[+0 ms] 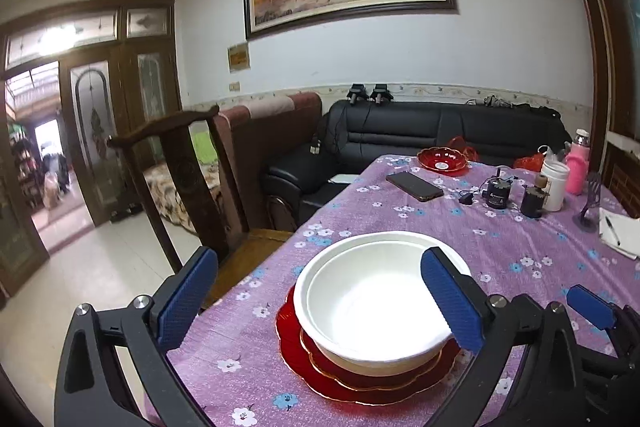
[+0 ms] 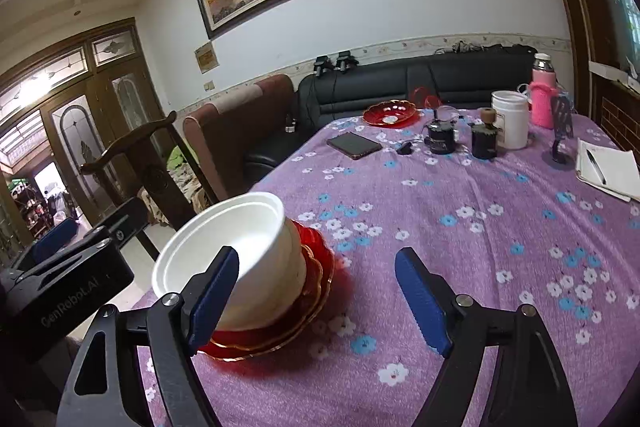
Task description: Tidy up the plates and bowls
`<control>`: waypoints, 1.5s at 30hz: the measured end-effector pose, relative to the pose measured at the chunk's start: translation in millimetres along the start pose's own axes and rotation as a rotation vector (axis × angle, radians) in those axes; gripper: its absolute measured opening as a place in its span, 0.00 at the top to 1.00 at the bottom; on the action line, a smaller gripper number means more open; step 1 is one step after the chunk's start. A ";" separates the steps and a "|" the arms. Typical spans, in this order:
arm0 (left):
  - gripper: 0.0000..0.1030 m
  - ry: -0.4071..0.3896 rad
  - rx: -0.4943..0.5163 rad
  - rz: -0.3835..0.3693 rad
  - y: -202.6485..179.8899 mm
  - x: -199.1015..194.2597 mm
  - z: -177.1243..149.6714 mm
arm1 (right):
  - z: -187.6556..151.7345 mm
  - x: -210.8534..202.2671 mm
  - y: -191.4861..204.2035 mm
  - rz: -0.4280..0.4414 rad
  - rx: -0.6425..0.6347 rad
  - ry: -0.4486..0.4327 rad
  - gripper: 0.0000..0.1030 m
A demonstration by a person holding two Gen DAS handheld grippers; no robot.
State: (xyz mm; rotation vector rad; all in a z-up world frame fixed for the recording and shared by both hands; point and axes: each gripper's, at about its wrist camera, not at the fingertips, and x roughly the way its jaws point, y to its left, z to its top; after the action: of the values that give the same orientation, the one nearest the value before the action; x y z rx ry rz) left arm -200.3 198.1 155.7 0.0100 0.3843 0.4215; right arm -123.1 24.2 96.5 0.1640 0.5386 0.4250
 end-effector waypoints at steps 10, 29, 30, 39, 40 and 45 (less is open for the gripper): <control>0.00 -0.068 -0.026 0.023 -5.5 -19.7 -1.2 | -10.8 -8.3 -0.9 -0.017 -0.017 0.005 0.16; 0.00 0.011 -0.188 -0.070 23.7 -3.3 -13.0 | -28.1 5.2 21.4 -0.010 -0.115 0.060 0.15; 0.00 0.009 -0.192 -0.067 25.2 -3.4 -13.4 | -28.7 5.9 23.6 -0.011 -0.123 0.061 0.15; 0.00 -0.017 -0.210 -0.131 35.7 0.5 -14.3 | -33.8 15.5 46.7 -0.013 -0.191 0.079 0.15; 0.00 -0.006 -0.209 -0.136 36.6 3.1 -14.6 | -34.0 16.5 48.2 -0.013 -0.195 0.083 0.15; 0.00 0.021 -0.225 -0.134 43.8 11.9 -15.8 | -36.5 23.7 57.6 -0.011 -0.218 0.100 0.15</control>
State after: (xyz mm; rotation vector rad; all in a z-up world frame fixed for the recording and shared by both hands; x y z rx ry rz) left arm -213.5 241.7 140.5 -0.2385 0.3543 0.3306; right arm -144.1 87.8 69.7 -0.0696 0.5870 0.4798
